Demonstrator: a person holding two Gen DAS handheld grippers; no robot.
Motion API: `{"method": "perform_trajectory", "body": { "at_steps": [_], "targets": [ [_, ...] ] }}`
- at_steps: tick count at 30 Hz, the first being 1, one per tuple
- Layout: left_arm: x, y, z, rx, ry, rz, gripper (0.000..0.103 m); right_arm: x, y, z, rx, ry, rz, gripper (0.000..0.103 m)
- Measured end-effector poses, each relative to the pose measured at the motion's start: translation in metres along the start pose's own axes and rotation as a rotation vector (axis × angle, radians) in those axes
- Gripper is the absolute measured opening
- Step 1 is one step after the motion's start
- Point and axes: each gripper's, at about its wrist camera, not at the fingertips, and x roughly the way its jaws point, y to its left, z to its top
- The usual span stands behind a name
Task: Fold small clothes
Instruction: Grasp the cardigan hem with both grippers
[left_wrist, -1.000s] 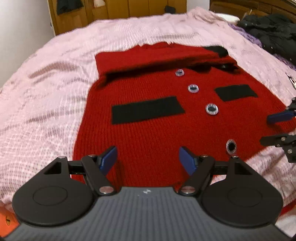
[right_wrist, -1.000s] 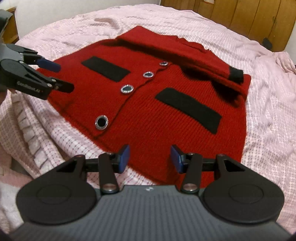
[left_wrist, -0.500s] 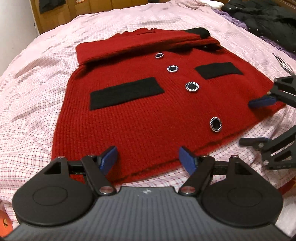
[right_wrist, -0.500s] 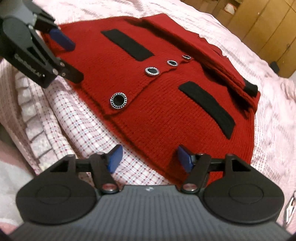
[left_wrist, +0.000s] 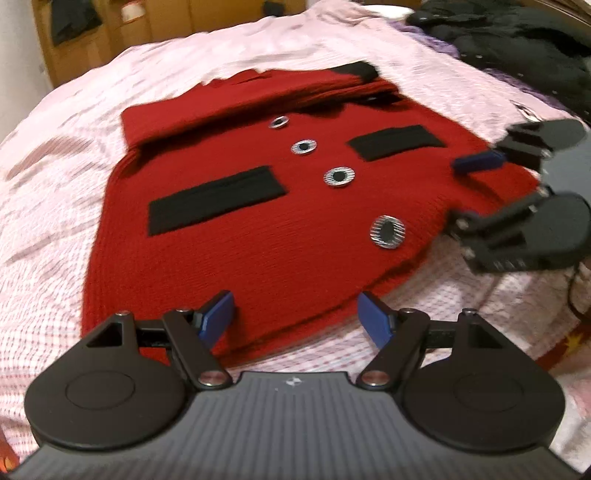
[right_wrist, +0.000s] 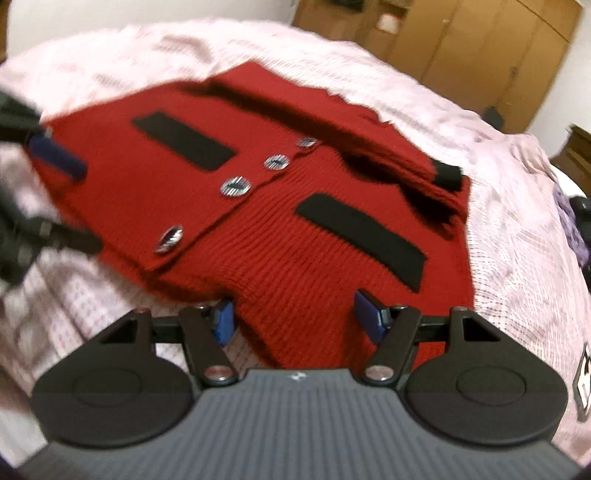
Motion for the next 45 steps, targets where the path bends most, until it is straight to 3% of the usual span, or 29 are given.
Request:
{"method": "perform_trajectory", "body": {
  "at_steps": [3, 6, 16, 23, 35, 45],
  "targets": [
    [-0.001, -0.013, 0.000, 0.062, -0.015, -0.021, 0.080, -0.001, -0.006, 0.002, 0.042, -0.007, 0.003, 0.068],
    [0.007, -0.022, 0.000, 0.114, -0.005, 0.006, 0.080, 0.001, -0.009, 0.002, 0.062, -0.007, -0.002, 0.068],
    [0.019, 0.013, 0.007, 0.040, -0.030, 0.239, 0.080, 0.001, -0.026, -0.008, 0.108, 0.030, -0.046, 0.068],
    [0.019, 0.032, 0.007, -0.009, -0.038, 0.253, 0.080, 0.002, -0.047, -0.022, 0.188, 0.058, -0.073, 0.068],
    [0.025, 0.031, 0.009, 0.016, -0.051, 0.240, 0.080, 0.018, -0.051, -0.030, 0.213, 0.081, -0.067, 0.073],
    [0.032, 0.031, 0.003, 0.045, -0.023, 0.242, 0.080, -0.004, -0.050, -0.037, 0.221, 0.050, -0.090, 0.072]
  ]
}}
